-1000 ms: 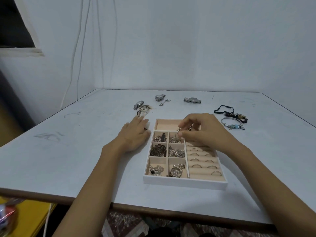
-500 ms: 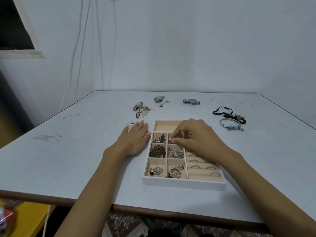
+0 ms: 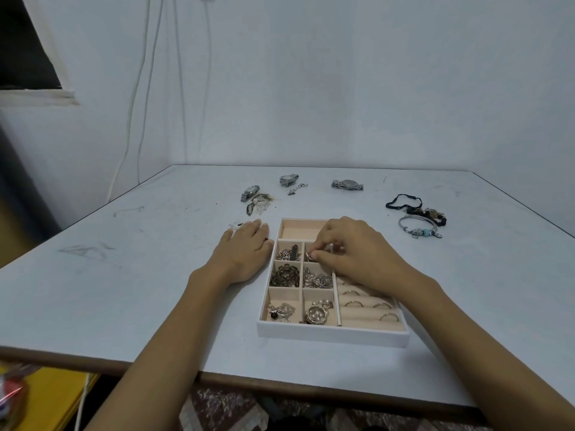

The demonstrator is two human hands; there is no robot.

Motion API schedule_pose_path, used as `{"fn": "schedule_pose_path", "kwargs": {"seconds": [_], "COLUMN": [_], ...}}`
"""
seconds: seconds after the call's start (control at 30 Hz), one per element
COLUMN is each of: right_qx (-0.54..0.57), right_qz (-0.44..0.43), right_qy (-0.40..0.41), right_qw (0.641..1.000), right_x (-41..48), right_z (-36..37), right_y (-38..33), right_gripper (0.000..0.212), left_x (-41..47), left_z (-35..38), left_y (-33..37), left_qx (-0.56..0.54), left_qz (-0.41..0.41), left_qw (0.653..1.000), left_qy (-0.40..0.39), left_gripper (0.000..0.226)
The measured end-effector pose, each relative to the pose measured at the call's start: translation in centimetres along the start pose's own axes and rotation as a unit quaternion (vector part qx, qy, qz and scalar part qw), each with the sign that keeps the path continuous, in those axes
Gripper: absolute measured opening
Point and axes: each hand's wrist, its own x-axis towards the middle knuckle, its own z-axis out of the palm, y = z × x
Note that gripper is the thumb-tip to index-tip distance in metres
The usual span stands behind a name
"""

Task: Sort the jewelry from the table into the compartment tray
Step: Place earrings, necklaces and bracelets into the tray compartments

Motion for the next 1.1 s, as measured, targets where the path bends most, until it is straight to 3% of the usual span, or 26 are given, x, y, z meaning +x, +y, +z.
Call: {"fn": "schedule_pose_path", "kwargs": {"seconds": [0.17, 0.33, 0.5, 0.67, 0.83, 0.93, 1.1], "right_qx": [0.042, 0.066, 0.035, 0.030, 0.032, 0.077, 0.095], "right_qz": [0.002, 0.012, 0.019, 0.015, 0.021, 0.041, 0.156], "right_qy": [0.019, 0.072, 0.057, 0.062, 0.060, 0.097, 0.194], "right_qw": [0.999, 0.995, 0.998, 0.998, 0.997, 0.991, 0.964], "right_x": [0.1, 0.1, 0.2, 0.3, 0.4, 0.5, 2.2], "right_z": [-0.2, -0.8, -0.9, -1.0, -1.0, -1.6, -3.0], "right_y": [0.0, 0.3, 0.3, 0.2, 0.2, 0.8, 4.4], "right_gripper": [0.009, 0.009, 0.009, 0.011, 0.011, 0.009, 0.018], "left_x": [1.7, 4.1, 6.5, 7.0, 7.1, 7.1, 7.2], "left_z": [-0.6, 0.0, -0.1, 0.5, 0.7, 0.9, 0.7], "left_y": [0.1, -0.1, -1.5, -1.9, -2.0, -2.1, -2.0], "left_qx": [-0.001, 0.010, 0.025, 0.037, 0.040, 0.025, 0.018], "left_qz": [-0.052, -0.086, -0.098, -0.098, -0.100, -0.081, -0.055], "left_qw": [0.993, 0.983, 0.983, 0.969, 0.965, 0.966, 0.972], "left_qy": [0.110, 0.161, 0.155, 0.222, 0.240, 0.244, 0.228], "left_gripper": [0.035, 0.042, 0.039, 0.032, 0.026, 0.027, 0.030]}}
